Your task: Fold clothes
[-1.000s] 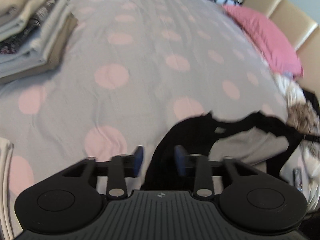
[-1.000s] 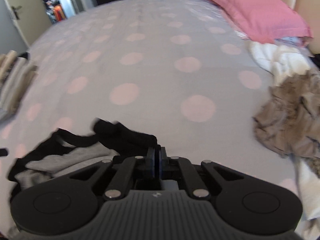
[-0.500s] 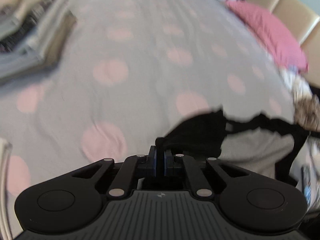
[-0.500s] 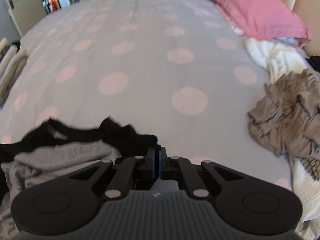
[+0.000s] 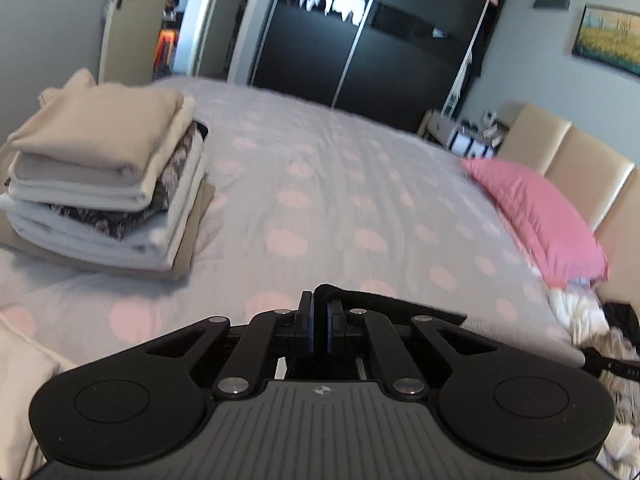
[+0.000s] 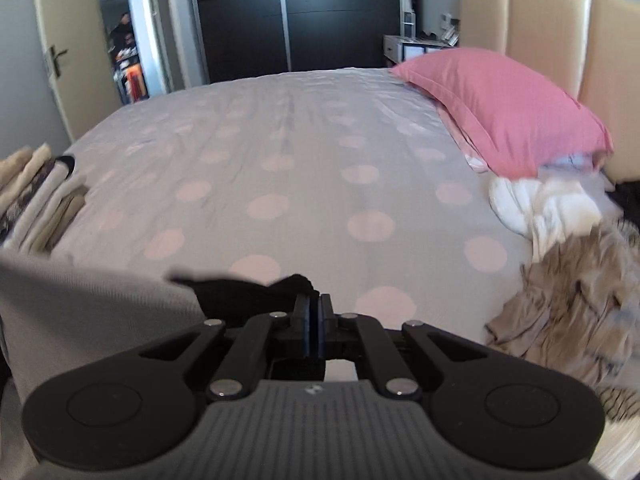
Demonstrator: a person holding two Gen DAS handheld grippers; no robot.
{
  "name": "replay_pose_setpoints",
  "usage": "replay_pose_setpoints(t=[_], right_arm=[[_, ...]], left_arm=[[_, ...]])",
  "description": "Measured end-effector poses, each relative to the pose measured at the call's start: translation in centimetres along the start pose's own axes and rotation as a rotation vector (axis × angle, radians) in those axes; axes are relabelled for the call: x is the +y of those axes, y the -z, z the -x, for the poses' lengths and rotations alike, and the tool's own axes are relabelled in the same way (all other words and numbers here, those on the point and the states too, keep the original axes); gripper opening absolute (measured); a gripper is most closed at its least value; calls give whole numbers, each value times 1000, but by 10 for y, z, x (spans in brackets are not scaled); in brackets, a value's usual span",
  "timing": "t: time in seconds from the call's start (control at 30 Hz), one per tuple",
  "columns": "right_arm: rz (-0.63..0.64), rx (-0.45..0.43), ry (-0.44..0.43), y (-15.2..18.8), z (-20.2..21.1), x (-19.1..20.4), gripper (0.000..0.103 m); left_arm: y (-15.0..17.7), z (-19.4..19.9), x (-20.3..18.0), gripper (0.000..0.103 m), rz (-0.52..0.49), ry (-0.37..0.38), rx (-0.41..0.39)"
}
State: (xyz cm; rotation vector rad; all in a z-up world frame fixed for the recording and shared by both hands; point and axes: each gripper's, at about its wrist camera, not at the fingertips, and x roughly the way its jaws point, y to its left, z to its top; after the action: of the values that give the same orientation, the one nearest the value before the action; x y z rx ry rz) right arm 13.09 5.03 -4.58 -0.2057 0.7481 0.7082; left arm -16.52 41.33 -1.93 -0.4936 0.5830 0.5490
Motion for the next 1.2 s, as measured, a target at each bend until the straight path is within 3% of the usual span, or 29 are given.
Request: replay_pose_setpoints(t=[0.13,0.27,0.4,0.5,0.6,0.67,0.73,0.8,0.83,1.03,1.2], right_arm=[[-16,162,-70,13,-12,-7,4],[98,289,-21,42,-27,-9,2],[115,361,-28,65,-36,-20,2],[114,336,-65,67,-33,-19,3],[122,299,-120,63,-28,-11,7],[152,276,-148,60,-28,3,8],[177,261,-170,56,-29,15,15],[194,254,-188,54,-32,25,32],[202,254,-194,53,-34,30,34],[261,283,-228,60,-53,51,35],[274,311,-239,66,-70,57,38]], left_arm=[[21,-17,13,4,-22,-32,192],[62,-39,28,4,-86,-76,421],[101,-48,26,4,-232,-93,568],[105,-51,25,10,-267,-118,569],[96,-46,27,28,-282,-113,527],[88,-39,27,49,-281,-95,486],[79,-33,20,52,-284,-59,437],[72,-34,11,54,-296,-24,402],[71,-37,4,55,-315,-12,394],[85,-70,-37,55,-499,20,410],[103,-93,-49,52,-550,7,459]])
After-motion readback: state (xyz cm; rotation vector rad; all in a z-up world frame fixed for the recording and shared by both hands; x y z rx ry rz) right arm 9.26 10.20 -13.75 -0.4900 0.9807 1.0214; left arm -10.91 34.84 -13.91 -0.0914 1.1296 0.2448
